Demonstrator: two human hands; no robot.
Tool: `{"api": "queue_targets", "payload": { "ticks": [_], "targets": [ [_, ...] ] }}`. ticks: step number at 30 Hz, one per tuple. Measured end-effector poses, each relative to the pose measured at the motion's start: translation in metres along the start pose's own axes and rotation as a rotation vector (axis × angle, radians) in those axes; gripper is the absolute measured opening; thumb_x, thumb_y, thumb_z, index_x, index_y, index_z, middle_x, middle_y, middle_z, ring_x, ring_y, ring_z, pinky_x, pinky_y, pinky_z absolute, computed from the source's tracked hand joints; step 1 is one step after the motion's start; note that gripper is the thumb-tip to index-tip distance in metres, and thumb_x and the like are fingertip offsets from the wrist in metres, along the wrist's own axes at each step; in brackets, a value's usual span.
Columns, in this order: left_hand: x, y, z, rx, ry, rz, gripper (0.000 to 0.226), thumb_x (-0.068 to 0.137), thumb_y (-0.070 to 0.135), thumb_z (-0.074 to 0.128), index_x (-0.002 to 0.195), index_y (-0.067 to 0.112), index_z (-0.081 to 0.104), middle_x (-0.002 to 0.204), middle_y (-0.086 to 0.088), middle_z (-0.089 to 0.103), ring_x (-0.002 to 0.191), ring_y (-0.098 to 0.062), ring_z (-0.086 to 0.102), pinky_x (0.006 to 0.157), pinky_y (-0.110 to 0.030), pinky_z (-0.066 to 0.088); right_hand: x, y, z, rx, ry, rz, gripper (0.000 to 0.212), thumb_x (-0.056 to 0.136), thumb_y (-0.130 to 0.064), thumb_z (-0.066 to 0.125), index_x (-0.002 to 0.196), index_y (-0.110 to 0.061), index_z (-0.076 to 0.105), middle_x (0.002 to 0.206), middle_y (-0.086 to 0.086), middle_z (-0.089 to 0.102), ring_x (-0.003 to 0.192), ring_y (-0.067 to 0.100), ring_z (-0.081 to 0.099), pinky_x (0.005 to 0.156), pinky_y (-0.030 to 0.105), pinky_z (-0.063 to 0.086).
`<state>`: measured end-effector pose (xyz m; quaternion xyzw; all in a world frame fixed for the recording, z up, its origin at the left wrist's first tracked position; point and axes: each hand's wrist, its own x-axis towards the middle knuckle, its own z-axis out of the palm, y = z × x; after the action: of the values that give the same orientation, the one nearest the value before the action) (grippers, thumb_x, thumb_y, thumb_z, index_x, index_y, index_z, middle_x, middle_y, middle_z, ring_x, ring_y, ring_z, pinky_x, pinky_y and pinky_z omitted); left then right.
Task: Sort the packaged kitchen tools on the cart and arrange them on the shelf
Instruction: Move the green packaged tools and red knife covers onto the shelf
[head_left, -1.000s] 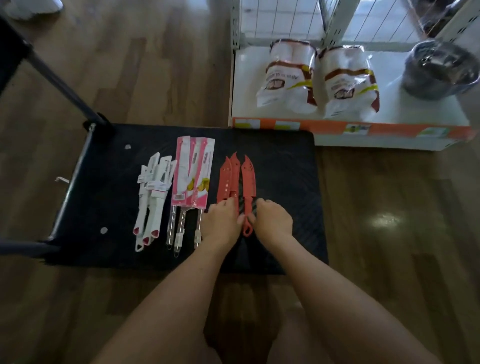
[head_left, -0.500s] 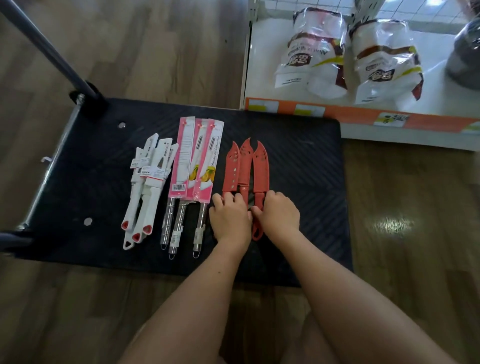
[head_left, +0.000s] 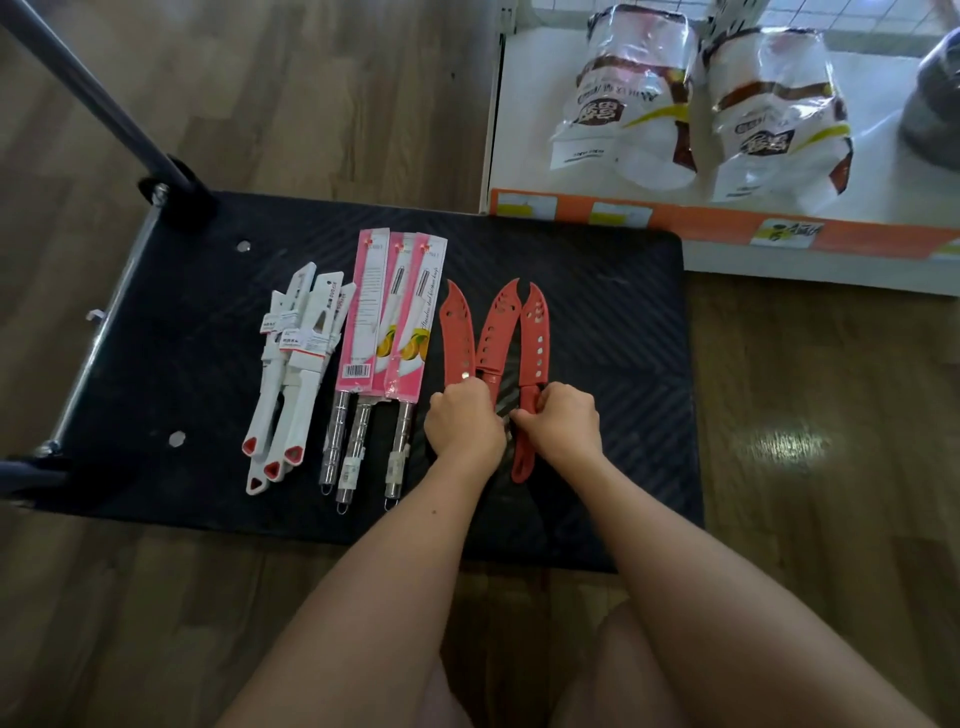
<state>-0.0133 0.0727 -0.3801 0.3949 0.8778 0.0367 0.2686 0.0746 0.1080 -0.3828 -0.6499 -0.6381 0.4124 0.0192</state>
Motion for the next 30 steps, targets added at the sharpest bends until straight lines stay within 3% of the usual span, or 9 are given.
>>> {"api": "queue_targets", "payload": {
  "ticks": [6,9,16,19,22,25,30],
  "targets": [
    [-0.002,0.002,-0.006,-0.204,-0.063,-0.119,0.028,0.080,0.024,0.069,0.101,0.006,0.064,0.106,-0.013,0.065,0.100,-0.032,0.061,0.078,-0.037,0.050,-0.004,-0.002,-0.007,0.064,-0.003,0.093,0.024,0.081,-0.020,0.066,0.064,-0.017,0.049,0.079,0.003,0.060,0.079,0.020,0.061,0.066,0.031,0.050],
    [-0.005,0.002,-0.005,-0.294,-0.093,-0.180,0.024,0.081,0.025,0.068,0.099,0.009,0.067,0.103,-0.011,0.067,0.097,-0.029,0.063,0.076,-0.034,0.050,-0.007,-0.003,-0.013,0.074,0.005,0.109,0.024,0.082,-0.020,0.066,0.064,-0.016,0.050,0.075,0.001,0.059,0.075,0.018,0.060,0.059,0.026,0.046],
    [-0.026,0.017,-0.037,-0.554,-0.139,-0.313,0.025,0.081,0.020,0.070,0.102,0.008,0.065,0.111,-0.010,0.065,0.103,-0.026,0.062,0.090,-0.032,0.049,-0.034,-0.004,-0.056,0.043,0.035,0.113,0.018,0.083,-0.025,0.067,0.073,-0.013,0.057,0.072,-0.002,0.057,0.070,0.014,0.057,0.060,0.025,0.042],
    [-0.055,0.031,-0.078,-0.646,-0.173,-0.298,0.022,0.081,0.019,0.069,0.101,0.008,0.063,0.110,-0.009,0.066,0.101,-0.026,0.062,0.091,-0.035,0.050,-0.064,-0.026,-0.096,0.090,0.036,0.104,0.015,0.082,-0.025,0.068,0.077,-0.013,0.060,0.073,-0.002,0.059,0.071,0.014,0.060,0.063,0.026,0.047],
    [-0.090,0.050,-0.133,-0.714,-0.188,-0.274,0.024,0.083,0.015,0.067,0.105,0.006,0.062,0.107,-0.009,0.065,0.093,-0.021,0.060,0.081,-0.030,0.049,-0.104,-0.057,-0.143,0.119,0.036,0.070,0.013,0.082,-0.025,0.068,0.080,-0.014,0.061,0.071,-0.004,0.058,0.068,0.012,0.062,0.064,0.026,0.053],
    [-0.129,0.076,-0.199,-0.782,-0.206,-0.251,0.025,0.083,0.013,0.066,0.107,0.005,0.060,0.107,-0.010,0.065,0.088,-0.019,0.058,0.082,-0.031,0.050,-0.148,-0.091,-0.197,0.116,0.067,0.029,0.013,0.083,-0.024,0.068,0.082,-0.013,0.062,0.069,-0.009,0.054,0.060,0.004,0.055,0.057,0.018,0.047],
    [-0.191,0.126,-0.308,-0.796,-0.206,-0.161,0.023,0.084,0.012,0.065,0.106,0.004,0.063,0.091,-0.003,0.061,0.083,-0.015,0.058,0.075,-0.026,0.047,-0.210,-0.153,-0.292,0.074,0.093,0.031,0.014,0.082,-0.027,0.068,0.084,-0.014,0.063,0.082,0.000,0.064,0.078,0.015,0.063,0.077,0.031,0.054]
  ]
}}
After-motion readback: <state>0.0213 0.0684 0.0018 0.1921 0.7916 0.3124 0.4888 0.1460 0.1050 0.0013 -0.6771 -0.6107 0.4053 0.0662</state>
